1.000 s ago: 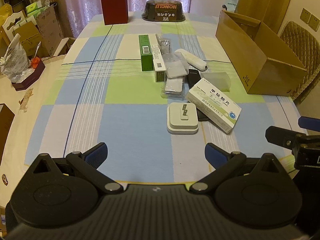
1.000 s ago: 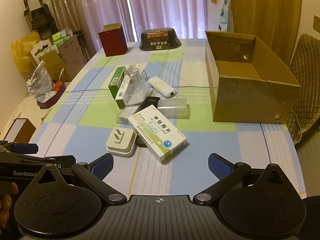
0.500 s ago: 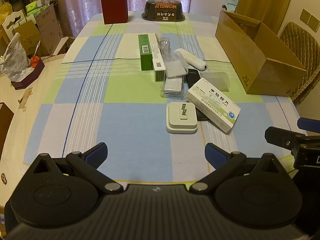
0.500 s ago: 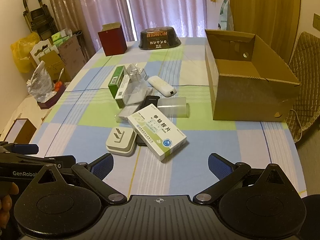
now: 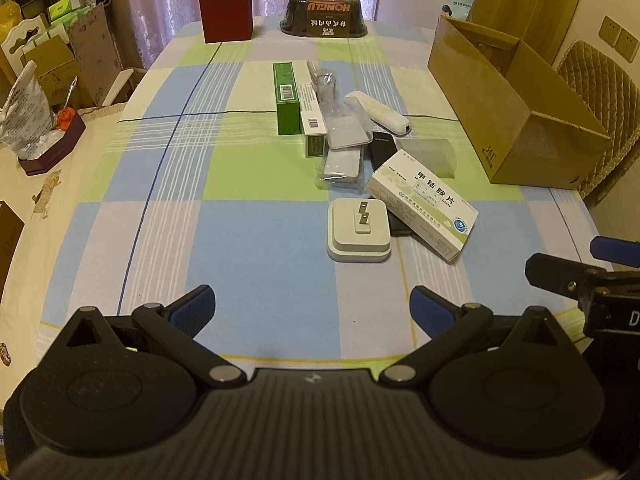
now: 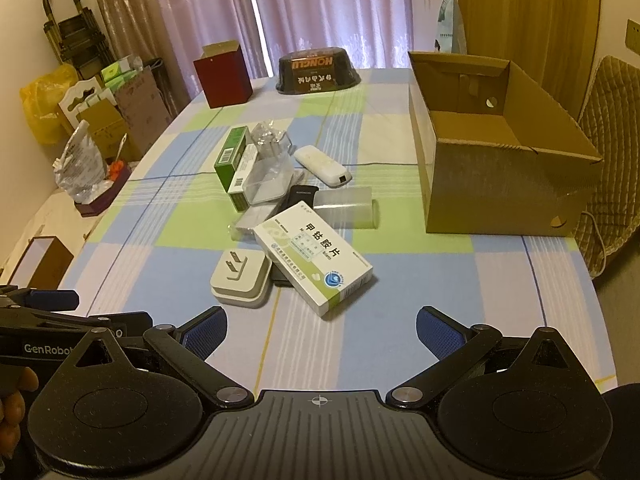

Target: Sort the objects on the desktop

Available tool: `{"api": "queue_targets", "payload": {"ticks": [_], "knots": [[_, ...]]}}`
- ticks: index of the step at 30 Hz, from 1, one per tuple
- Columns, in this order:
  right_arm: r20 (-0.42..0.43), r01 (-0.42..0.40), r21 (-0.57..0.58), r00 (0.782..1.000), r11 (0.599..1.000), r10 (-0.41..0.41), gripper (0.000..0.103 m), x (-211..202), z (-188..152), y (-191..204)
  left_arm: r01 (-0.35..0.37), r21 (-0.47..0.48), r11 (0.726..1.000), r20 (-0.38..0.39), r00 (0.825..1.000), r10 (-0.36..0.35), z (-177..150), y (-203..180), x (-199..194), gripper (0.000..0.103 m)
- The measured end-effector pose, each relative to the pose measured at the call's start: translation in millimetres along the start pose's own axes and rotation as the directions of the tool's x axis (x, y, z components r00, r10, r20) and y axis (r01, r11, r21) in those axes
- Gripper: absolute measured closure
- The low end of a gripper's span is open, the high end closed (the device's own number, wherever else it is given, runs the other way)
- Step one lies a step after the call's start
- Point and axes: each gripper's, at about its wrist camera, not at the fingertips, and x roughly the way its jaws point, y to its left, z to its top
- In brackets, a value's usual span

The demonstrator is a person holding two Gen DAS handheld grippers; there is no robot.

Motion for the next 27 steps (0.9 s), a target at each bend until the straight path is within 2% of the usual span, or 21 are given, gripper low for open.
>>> {"api": "queue_targets", "payload": {"ticks": [14,20,22,27], "knots": [[0.012,-0.023,0.015,1.0,1.0,0.023,0.0,0,0,-4,0.006,0.003,1.0,-0.007,1.0,-0.006,0,-2,2,0.001],[0.031,-0.044,-0.028,0.999,0.999,0.045,0.0,0,3,-8,0.003,0.02,1.0,-0.004,1.0,-0.003,1,-3,5,0.001],[0.067,-0.051,-0.023,0.996,0.998,0.052,0.0,1,4,-14,-0.001,0.04,0.999,0.002,1.0,0.001,1,-5,7,0.001],[0.1,-0.046,-0.129,0.993,0.991,0.059,0.0,8,8,-19,-0.008,0.09,0.996,0.019,1.0,0.007,3,-11,18,0.001]]}}
